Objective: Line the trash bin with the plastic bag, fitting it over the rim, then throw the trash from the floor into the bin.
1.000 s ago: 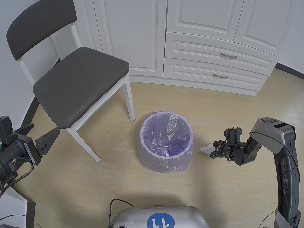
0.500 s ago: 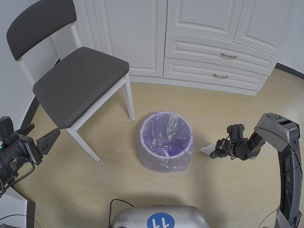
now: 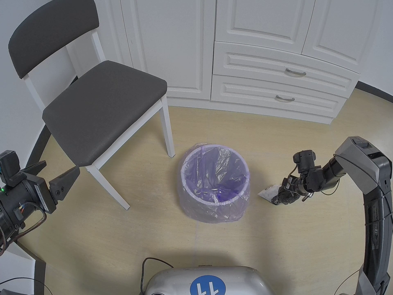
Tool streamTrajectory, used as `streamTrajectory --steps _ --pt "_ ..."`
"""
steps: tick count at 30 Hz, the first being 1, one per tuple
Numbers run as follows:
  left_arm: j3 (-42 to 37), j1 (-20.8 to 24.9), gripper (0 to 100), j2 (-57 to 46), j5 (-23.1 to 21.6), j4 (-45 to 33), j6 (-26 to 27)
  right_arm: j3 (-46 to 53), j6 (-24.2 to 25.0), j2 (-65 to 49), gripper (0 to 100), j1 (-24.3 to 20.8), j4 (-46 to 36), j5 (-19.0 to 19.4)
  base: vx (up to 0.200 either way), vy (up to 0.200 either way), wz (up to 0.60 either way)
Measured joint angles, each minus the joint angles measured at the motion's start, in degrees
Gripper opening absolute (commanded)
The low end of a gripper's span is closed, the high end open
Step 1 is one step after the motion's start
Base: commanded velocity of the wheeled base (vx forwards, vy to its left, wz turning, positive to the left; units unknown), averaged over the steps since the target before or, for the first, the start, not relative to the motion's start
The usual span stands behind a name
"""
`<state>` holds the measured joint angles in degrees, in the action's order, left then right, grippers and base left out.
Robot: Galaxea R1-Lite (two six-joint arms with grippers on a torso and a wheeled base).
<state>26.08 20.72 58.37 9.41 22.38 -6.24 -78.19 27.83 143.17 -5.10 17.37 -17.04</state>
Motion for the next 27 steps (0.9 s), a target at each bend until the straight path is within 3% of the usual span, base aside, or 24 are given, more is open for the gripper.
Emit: streamTrajectory --steps 7,16,27 --pt "0.0 -0.6 100 0.6 0.0 0.0 0.0 -11.6 -1.4 2.5 100 0.9 -11.4 2.3 0.0 0.0 0.0" --pt "-0.1 -1.0 100 2.7 0.0 0.1 0.1 -16.9 -2.3 6.2 100 2.2 -15.5 7.6 0.0 0.0 0.0" --pt "-0.1 -1.0 100 3.8 0.0 0.2 0.2 -26.6 1.1 11.4 100 2.3 -25.7 7.8 0.0 0.0 0.0"
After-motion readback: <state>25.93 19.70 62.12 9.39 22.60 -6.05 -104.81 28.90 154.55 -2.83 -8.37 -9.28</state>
